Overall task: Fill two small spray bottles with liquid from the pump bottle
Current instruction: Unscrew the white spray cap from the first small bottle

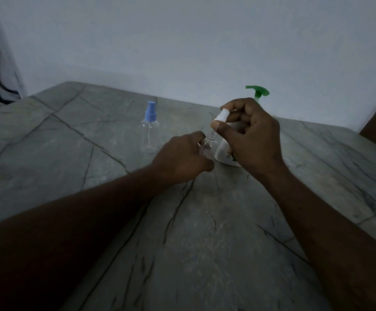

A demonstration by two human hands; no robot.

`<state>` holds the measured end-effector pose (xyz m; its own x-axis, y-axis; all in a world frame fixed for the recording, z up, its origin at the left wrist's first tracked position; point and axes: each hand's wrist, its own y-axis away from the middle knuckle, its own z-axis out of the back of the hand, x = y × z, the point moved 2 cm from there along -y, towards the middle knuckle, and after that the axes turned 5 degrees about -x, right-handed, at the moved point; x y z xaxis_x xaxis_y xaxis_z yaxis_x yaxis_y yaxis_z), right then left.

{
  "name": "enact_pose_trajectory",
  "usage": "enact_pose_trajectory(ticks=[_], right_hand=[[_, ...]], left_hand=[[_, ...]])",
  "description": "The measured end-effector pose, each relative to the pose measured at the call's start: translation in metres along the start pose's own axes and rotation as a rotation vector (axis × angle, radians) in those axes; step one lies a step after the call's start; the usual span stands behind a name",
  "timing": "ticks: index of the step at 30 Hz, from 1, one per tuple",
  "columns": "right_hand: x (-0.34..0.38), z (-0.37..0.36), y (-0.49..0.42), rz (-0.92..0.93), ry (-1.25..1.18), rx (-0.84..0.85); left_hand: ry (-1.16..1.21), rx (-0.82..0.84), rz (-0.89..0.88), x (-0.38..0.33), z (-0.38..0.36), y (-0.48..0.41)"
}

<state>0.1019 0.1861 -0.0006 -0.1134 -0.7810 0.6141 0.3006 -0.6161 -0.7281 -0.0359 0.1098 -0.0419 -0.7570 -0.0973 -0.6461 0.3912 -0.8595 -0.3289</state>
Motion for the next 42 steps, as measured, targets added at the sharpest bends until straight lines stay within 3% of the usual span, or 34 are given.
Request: enact_pose_trajectory(ticks=[12,16,22,26,29,33,42], right_hand=[[0.006,0.003,0.000,0.137,0.084,-0.073],[0.011,0.009,0.001,0.194,0.003,-0.189],[0.028,0.008,0.010,0.418,0.055,-0.349],[0.017,-0.007,0.017,0.509,0.351,-0.107],[0.003,-0.020,0.022,0.453,0.529,0.144],[-0.007,-0.028,0.028,0.389,0.715,0.352],[-0.007,-0.028,0.029,0.279,0.661,0.314]], left_hand=[[-0.041,0.006,-0.005,-0.003,0.001,0.001],[-0.007,-0.137,0.057,0.001,0.005,0.002],[0.060,-0.266,0.133,0.006,0.008,0.004],[0.093,-0.327,0.157,0.007,0.009,0.003],[0.102,-0.368,0.156,0.008,0.009,0.003],[0.053,-0.335,0.155,0.008,0.006,0.001],[0.008,-0.264,0.096,0.003,0.004,0.003]])
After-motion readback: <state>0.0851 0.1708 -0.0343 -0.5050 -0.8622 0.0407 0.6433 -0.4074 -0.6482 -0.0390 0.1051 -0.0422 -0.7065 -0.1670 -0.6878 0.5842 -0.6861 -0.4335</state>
